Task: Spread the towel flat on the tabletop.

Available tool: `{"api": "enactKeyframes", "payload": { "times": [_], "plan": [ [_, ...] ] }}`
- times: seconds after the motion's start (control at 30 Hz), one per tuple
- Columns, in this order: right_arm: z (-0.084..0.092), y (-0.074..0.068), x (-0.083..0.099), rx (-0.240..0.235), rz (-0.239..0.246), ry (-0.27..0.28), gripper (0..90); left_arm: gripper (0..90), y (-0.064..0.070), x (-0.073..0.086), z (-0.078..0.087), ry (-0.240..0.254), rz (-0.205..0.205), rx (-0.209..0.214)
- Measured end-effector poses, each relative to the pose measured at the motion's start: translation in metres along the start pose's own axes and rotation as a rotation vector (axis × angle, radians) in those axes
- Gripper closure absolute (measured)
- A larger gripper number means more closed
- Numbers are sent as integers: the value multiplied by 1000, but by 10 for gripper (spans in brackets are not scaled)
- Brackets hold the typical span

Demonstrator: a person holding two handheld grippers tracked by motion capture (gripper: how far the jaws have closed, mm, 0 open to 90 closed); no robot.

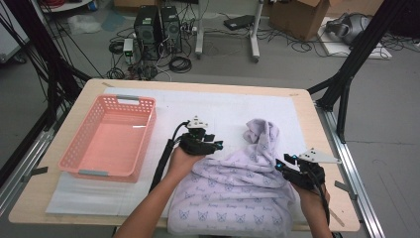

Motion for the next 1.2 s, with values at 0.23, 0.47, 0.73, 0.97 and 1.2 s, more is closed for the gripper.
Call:
{"api": "enactKeyframes", "payload": {
  "times": [0.23,0.47,0.73,0.97,1.2],
  "plan": [
    [-2,3,4,-7,-17,-6,570,521,19,7,-42,-88,-91,48],
    [-2,2,6,-7,-33,-11,567,495,37,15,-84,-174,-114,65],
    [1,11,10,6,-57,-9,567,823,46,21,-93,-212,-250,25],
    [0,11,11,7,-61,-12,567,880,18,2,-65,-131,-184,-75],
    [-3,12,10,21,-65,-13,570,881,-39,-16,-3,-15,-106,-268]
  ]
}}
Point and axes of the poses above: each handheld gripper's, and its own axes: z roughly backward along the jaws, x roughly out of its underside, y roughly to its right, the point moved 6 cm from there along -z, roughly forward along the jaws, and after that the axes turned 15 degrees about y, right-handed, at the moved point
